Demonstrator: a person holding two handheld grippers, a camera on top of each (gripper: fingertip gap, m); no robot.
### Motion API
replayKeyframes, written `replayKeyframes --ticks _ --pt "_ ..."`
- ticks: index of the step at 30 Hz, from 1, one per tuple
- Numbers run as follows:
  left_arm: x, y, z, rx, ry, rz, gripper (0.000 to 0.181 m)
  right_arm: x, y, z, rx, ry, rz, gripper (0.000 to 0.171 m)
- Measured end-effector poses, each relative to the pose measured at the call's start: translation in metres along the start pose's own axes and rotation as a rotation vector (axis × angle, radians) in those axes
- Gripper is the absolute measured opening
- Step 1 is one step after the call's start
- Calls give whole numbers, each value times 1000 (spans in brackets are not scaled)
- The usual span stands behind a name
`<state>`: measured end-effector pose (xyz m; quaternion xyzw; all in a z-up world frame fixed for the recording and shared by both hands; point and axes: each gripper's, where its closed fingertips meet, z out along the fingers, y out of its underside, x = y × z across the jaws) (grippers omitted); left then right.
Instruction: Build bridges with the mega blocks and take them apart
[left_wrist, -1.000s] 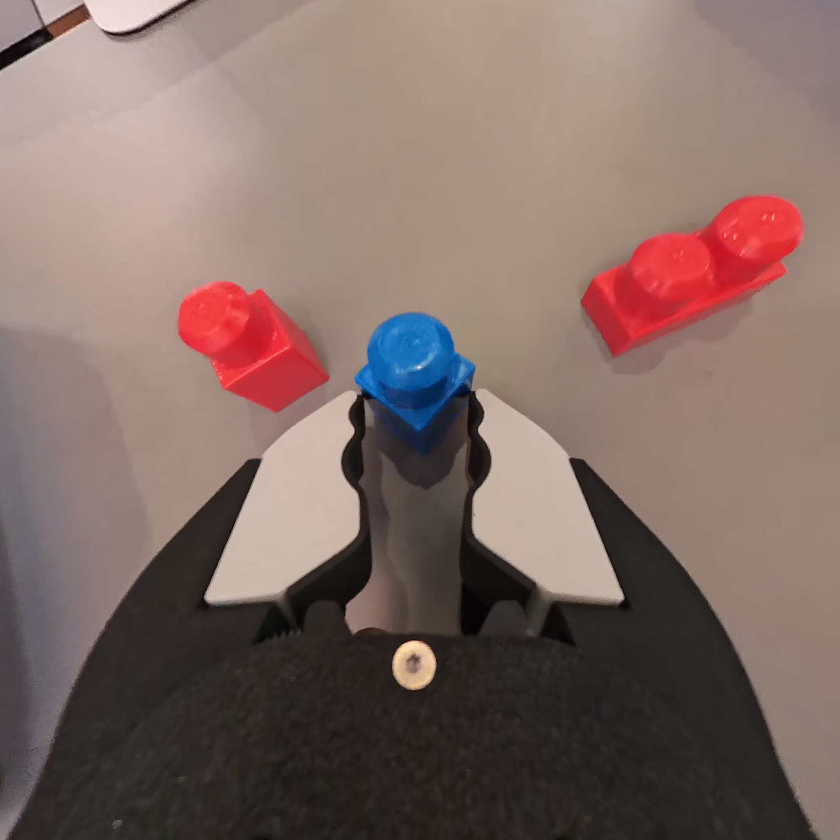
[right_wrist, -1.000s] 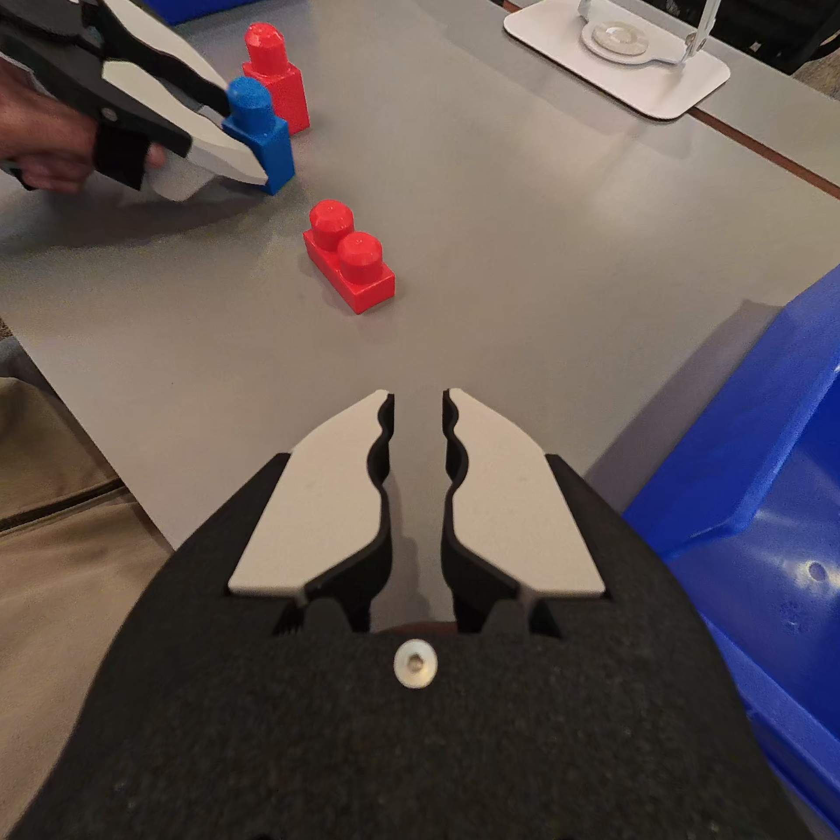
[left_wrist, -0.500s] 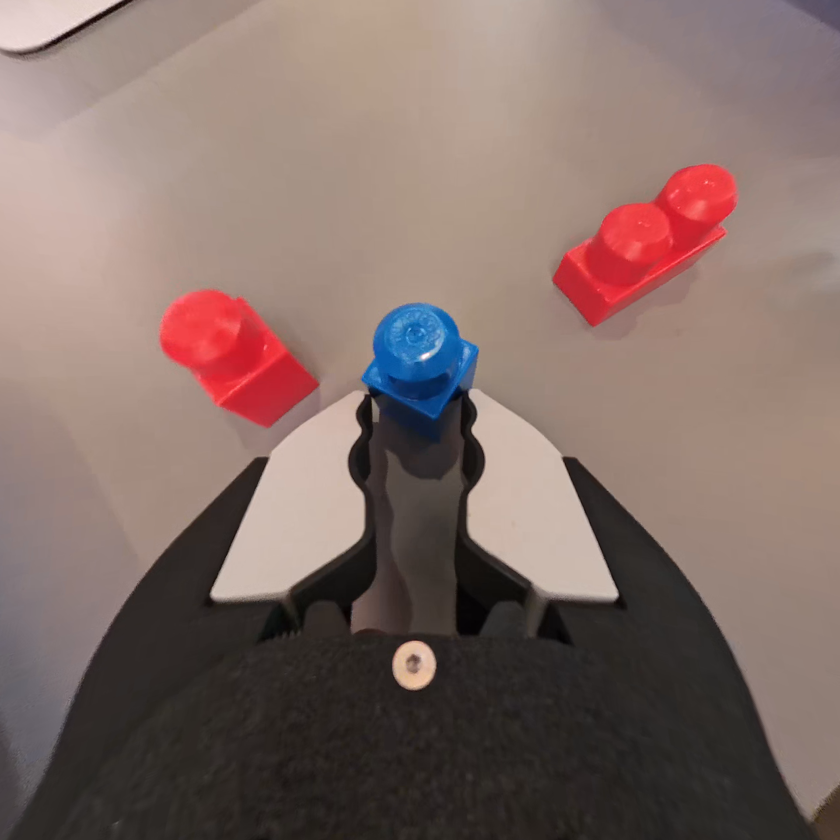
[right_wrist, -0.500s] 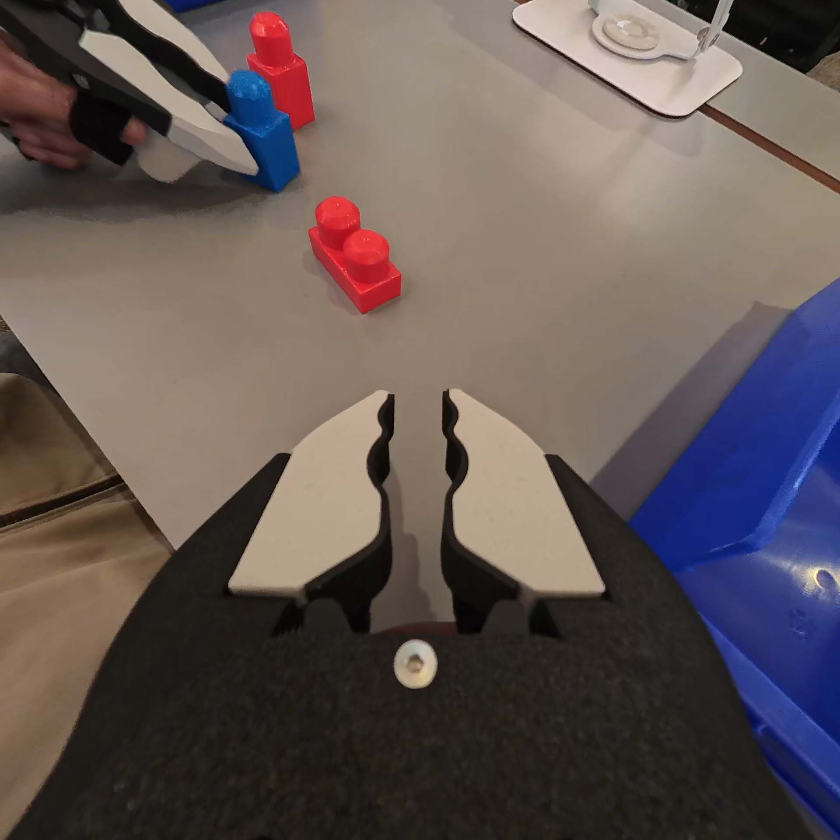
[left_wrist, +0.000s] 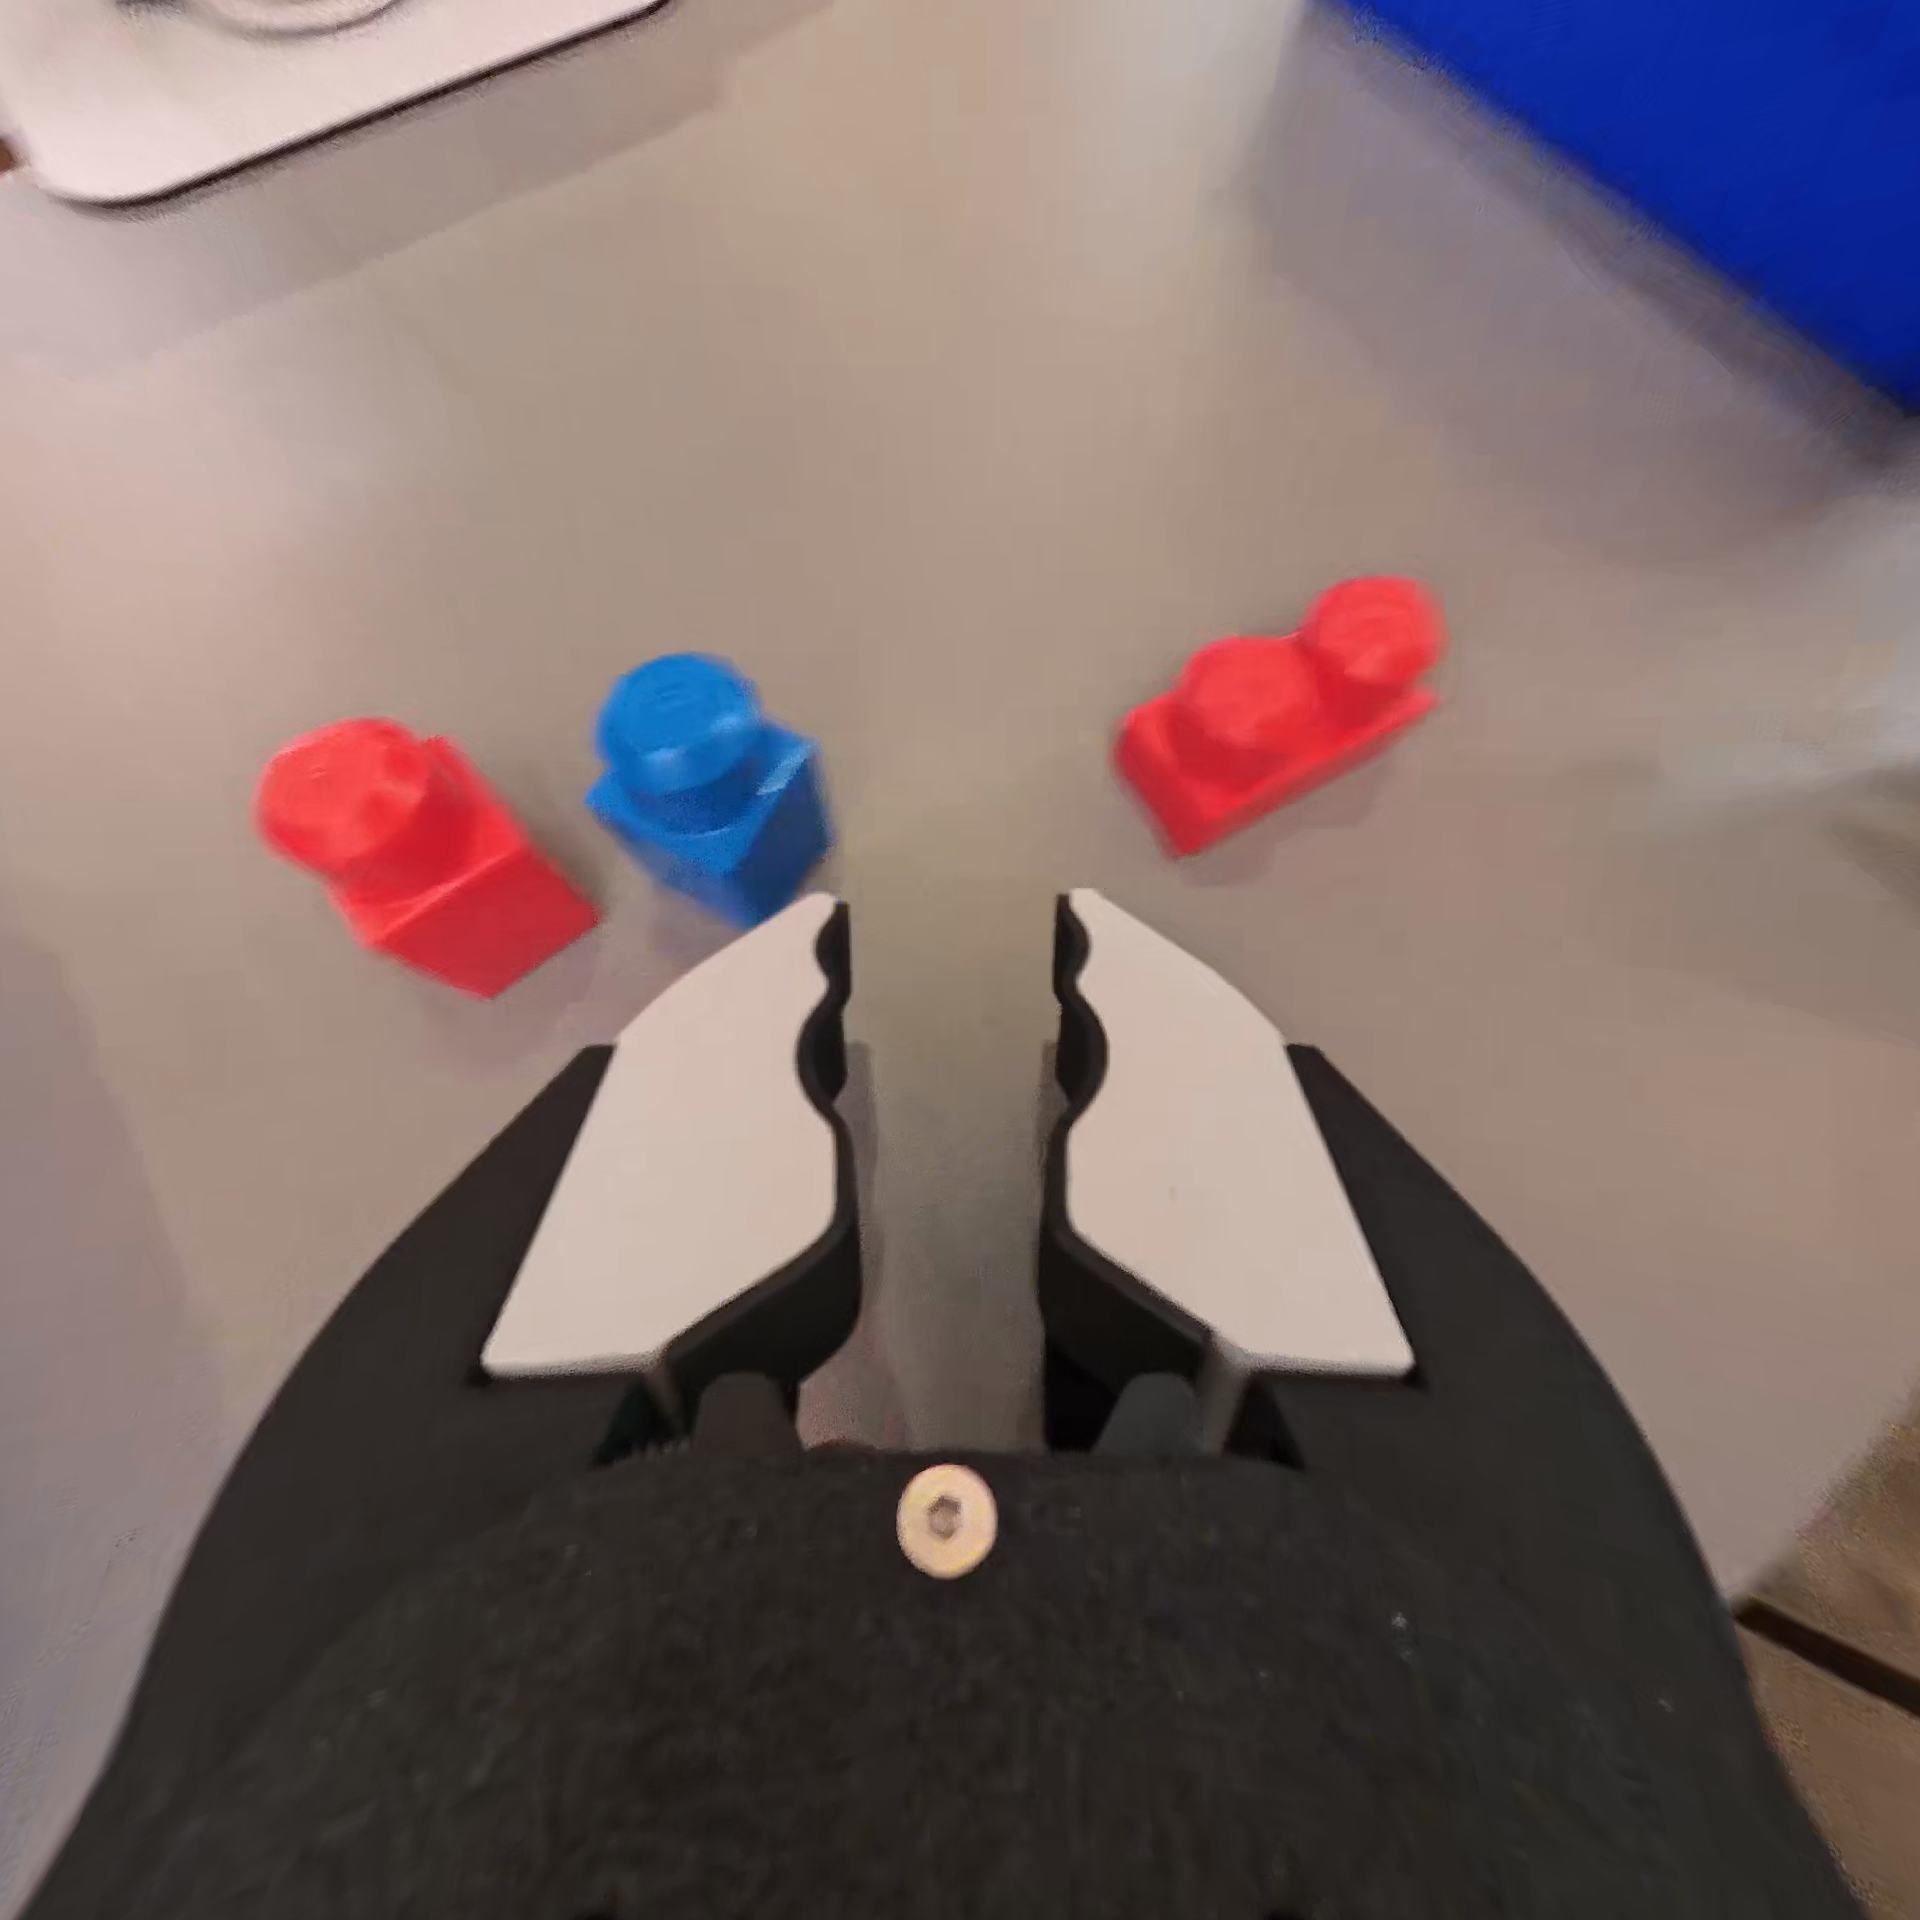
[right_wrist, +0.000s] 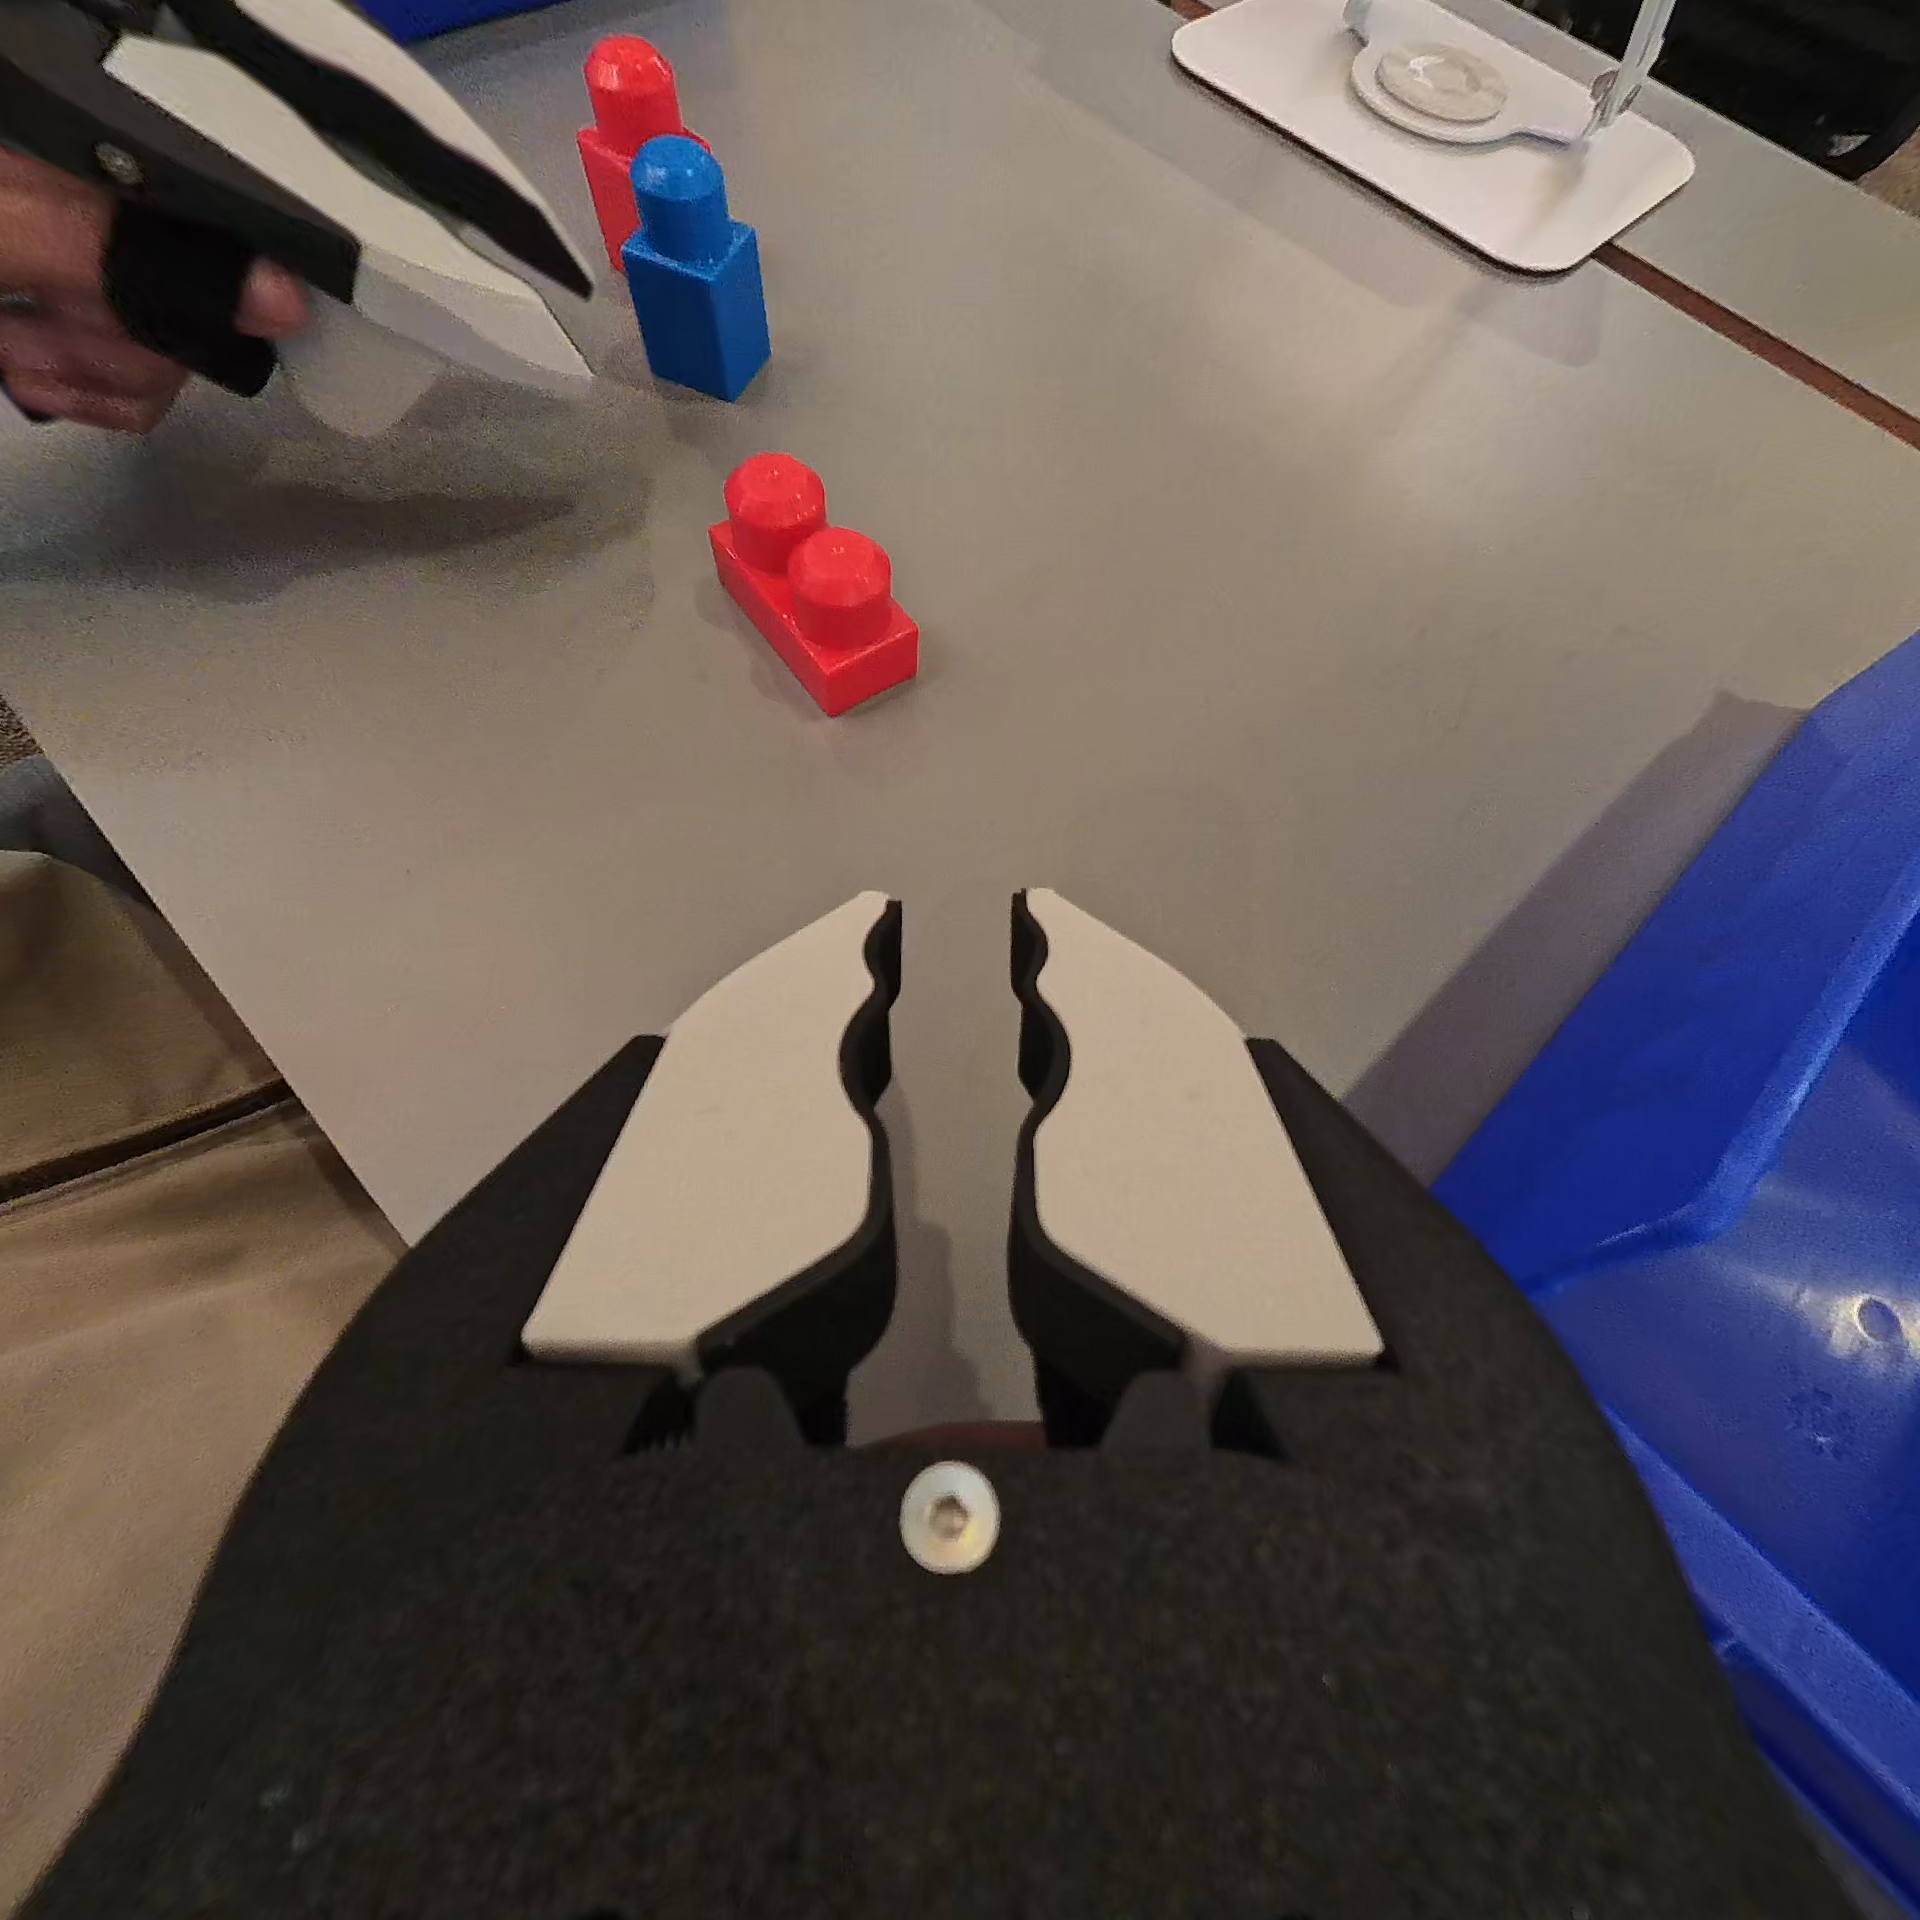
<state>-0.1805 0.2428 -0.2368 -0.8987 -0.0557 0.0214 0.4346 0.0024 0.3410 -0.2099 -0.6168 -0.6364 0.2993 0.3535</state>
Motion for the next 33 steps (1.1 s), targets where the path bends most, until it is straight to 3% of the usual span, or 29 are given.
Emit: replayKeyframes --ticks 3,8,16,22,33 --pt "23 -7 11 7 39 0 34 0 0 -1 -1 0 -1 20" --pt "-11 5 32 -116 -108 -57 38 2 -2 -5 7 13 -6 20" --pt "-42 11 28 -139 -182 -75 43 5 1 -4 2 13 5 20" --pt "17 -20 35 2 50 -125 40 4 2 -2 -3 9 3 20" --pt "-15 -24 66 -73 -145 -193 26 7 3 -4 -1 7 9 20"
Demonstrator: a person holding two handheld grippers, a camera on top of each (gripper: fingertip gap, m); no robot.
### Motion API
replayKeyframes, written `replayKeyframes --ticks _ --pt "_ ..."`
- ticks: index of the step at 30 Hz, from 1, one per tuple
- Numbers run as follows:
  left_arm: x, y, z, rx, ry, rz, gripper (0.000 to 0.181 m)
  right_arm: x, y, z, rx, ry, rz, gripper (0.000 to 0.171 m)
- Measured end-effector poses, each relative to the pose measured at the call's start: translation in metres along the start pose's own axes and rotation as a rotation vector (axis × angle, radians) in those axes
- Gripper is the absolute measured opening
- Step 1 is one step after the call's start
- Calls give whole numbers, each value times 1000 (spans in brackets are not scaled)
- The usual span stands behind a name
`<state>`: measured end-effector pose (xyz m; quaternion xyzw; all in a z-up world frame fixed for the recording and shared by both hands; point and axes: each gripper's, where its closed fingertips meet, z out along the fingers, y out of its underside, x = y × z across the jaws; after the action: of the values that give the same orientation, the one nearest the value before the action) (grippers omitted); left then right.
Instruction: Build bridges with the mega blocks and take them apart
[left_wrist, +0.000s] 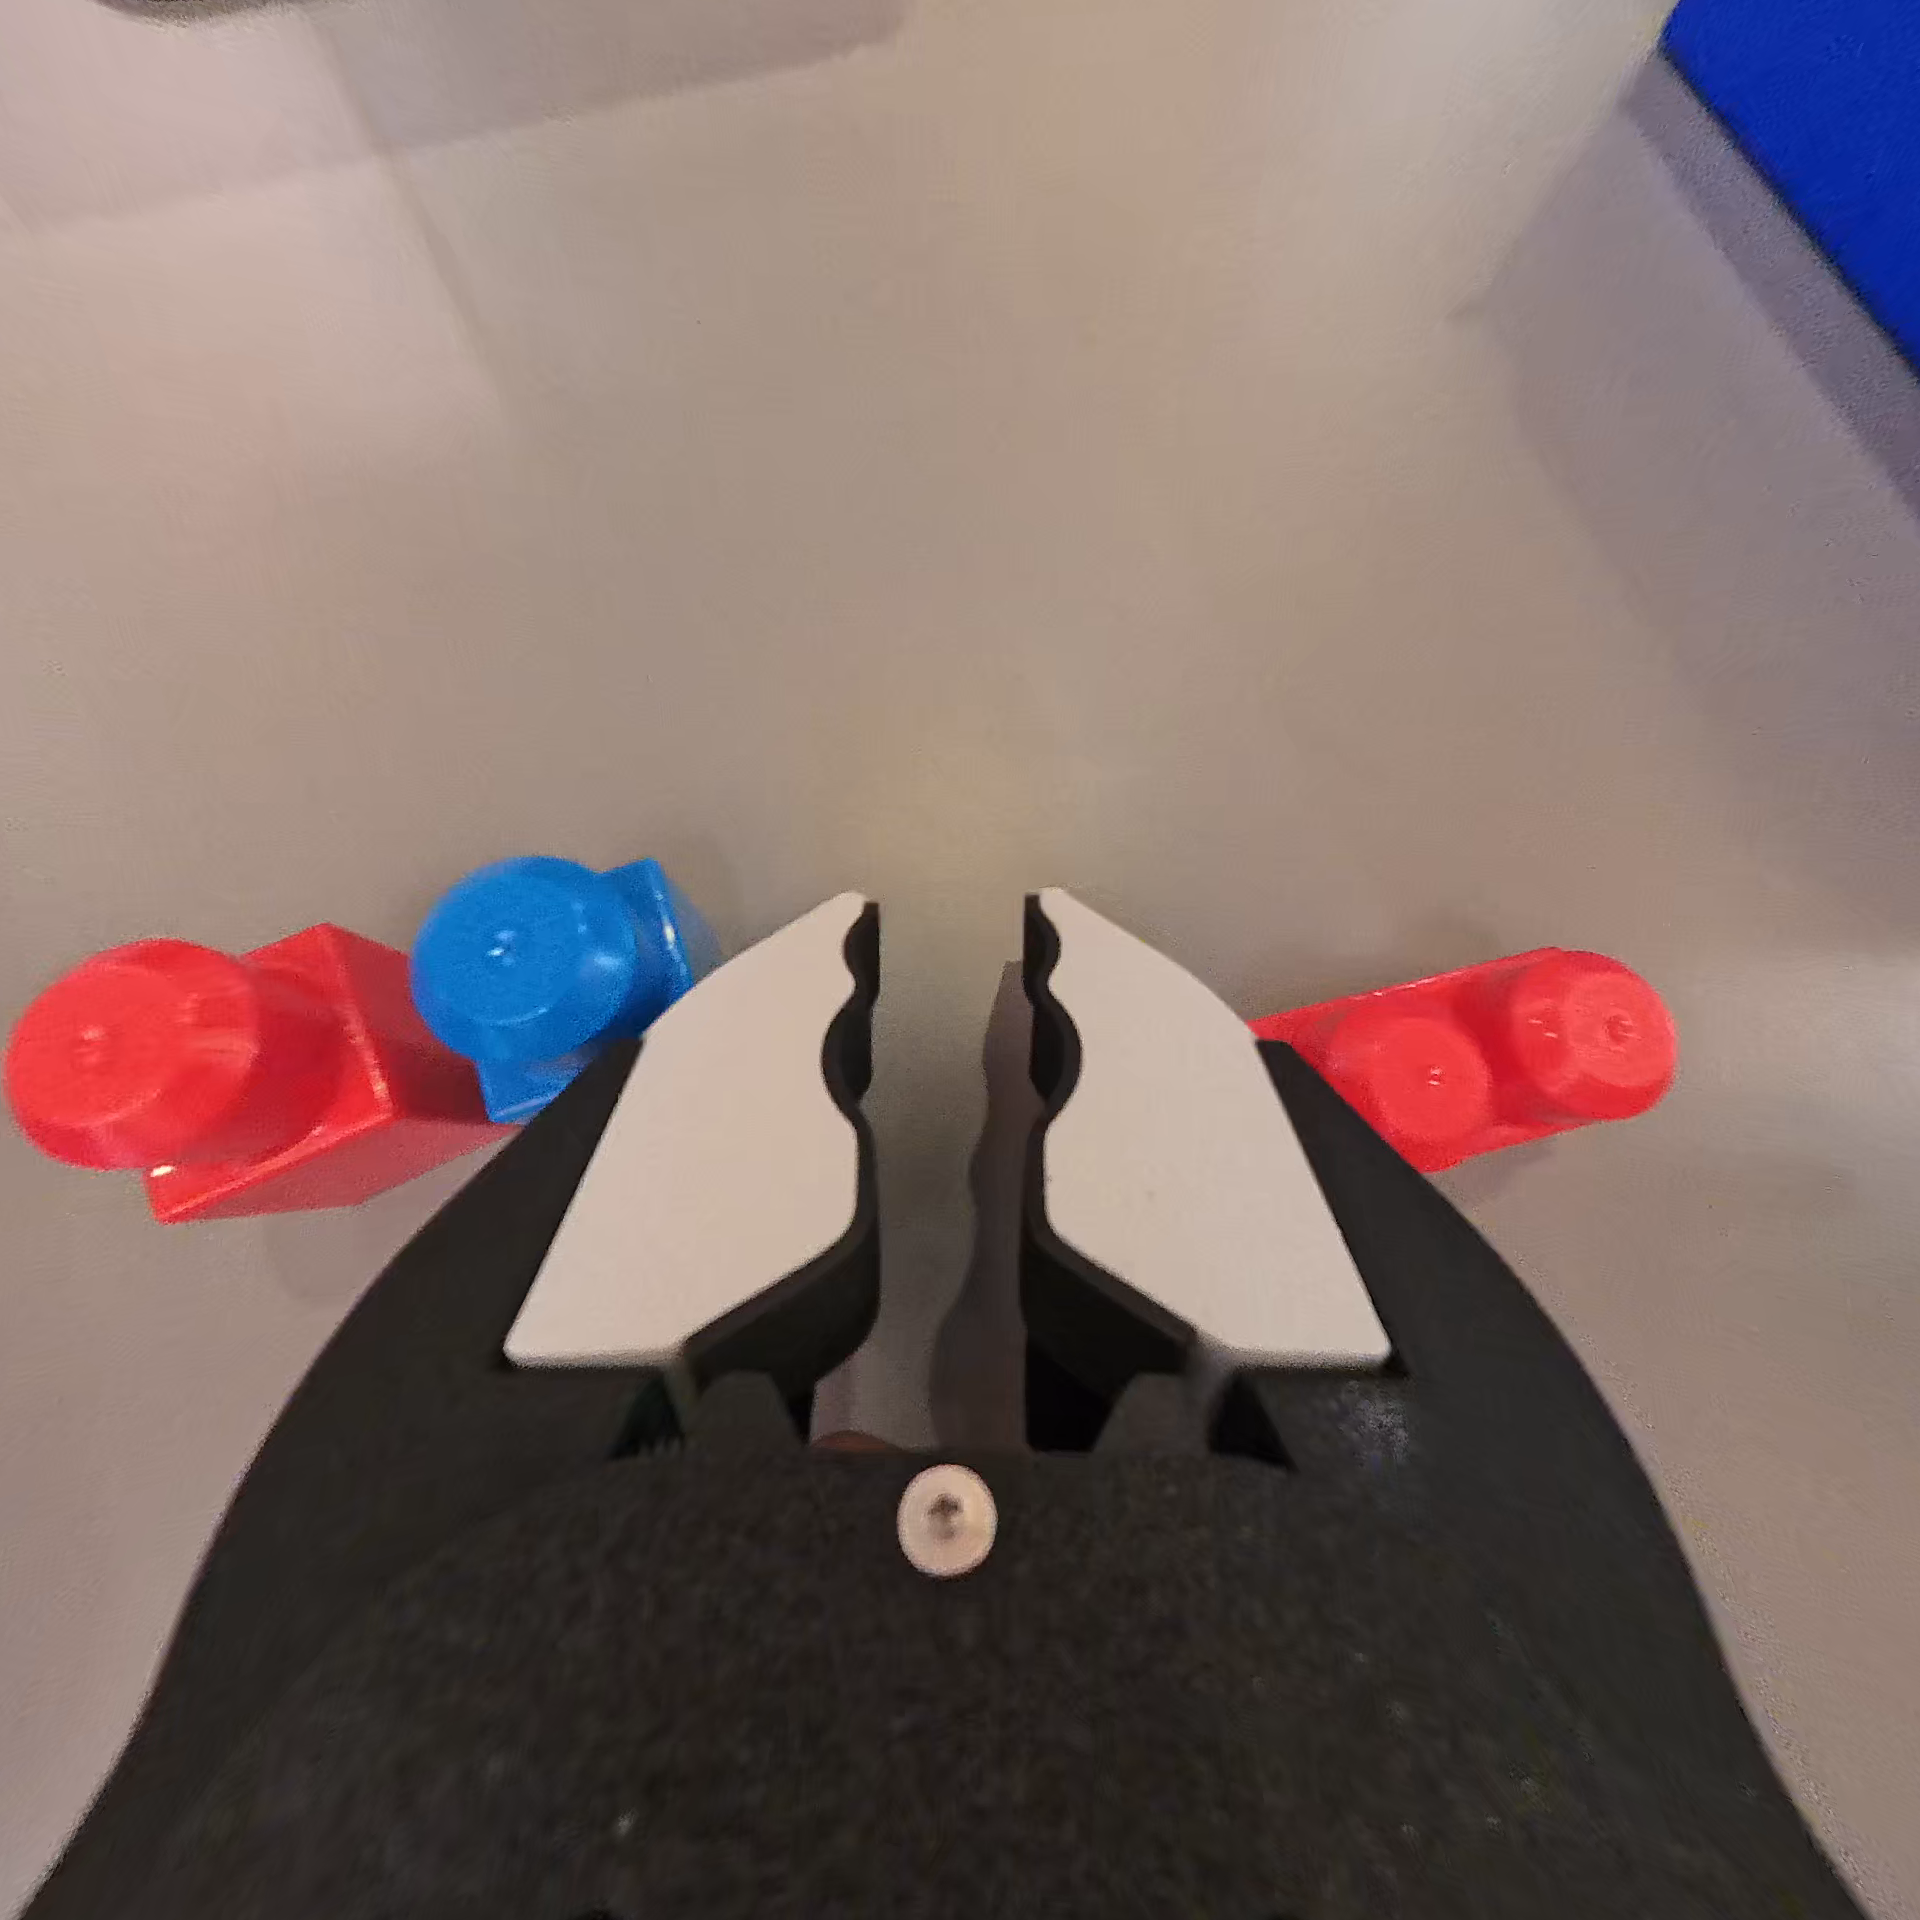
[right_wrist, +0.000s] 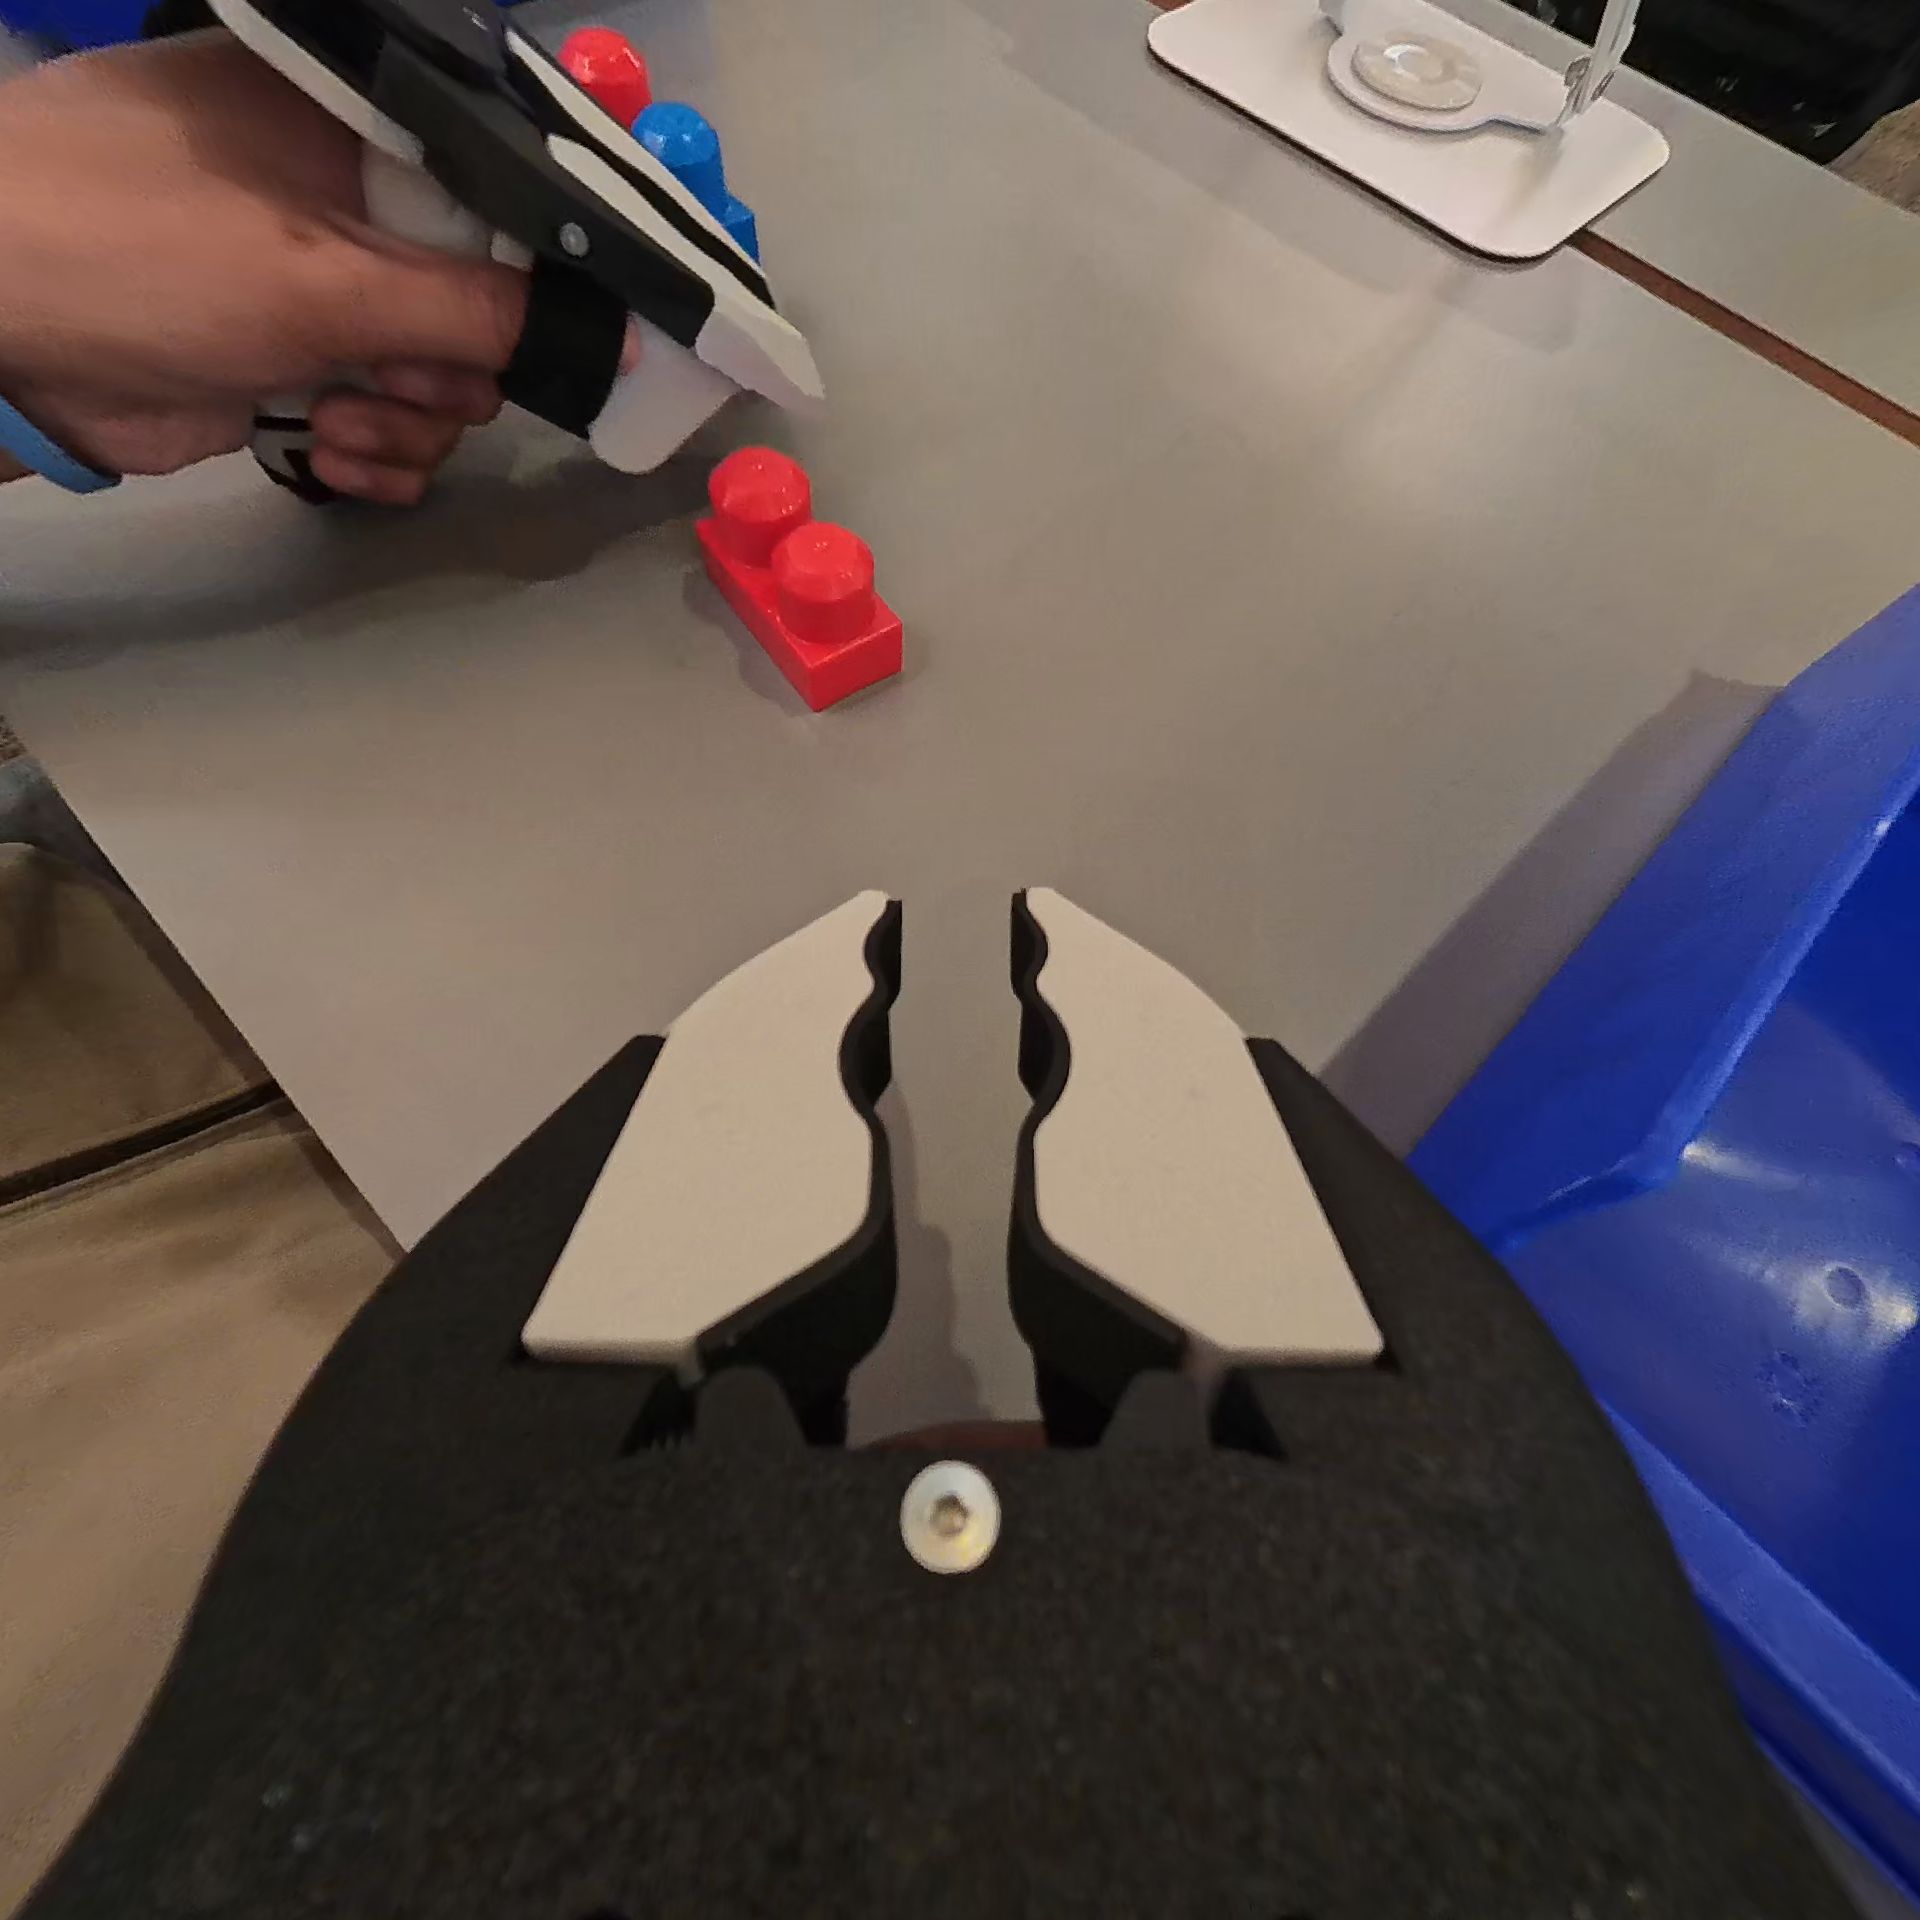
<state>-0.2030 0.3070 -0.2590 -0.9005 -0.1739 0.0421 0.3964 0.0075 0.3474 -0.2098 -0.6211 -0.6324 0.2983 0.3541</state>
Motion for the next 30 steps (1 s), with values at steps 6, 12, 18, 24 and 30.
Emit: replayKeyframes --ticks 6,12,18,24,30 --pt "-15 1 -3 13 -33 -13 28 2 2 0 0 -2 10 20" --pt "-23 -1 -6 27 -57 -23 29 2 3 1 -4 -3 9 20" --pt "-31 2 -9 27 -91 -17 33 2 3 1 -6 -3 8 20" --pt "-21 3 -8 39 -38 -52 45 0 3 2 -9 -5 4 20" --pt "-22 -16 -55 181 -28 -9 38 2 3 1 -6 -1 5 20"
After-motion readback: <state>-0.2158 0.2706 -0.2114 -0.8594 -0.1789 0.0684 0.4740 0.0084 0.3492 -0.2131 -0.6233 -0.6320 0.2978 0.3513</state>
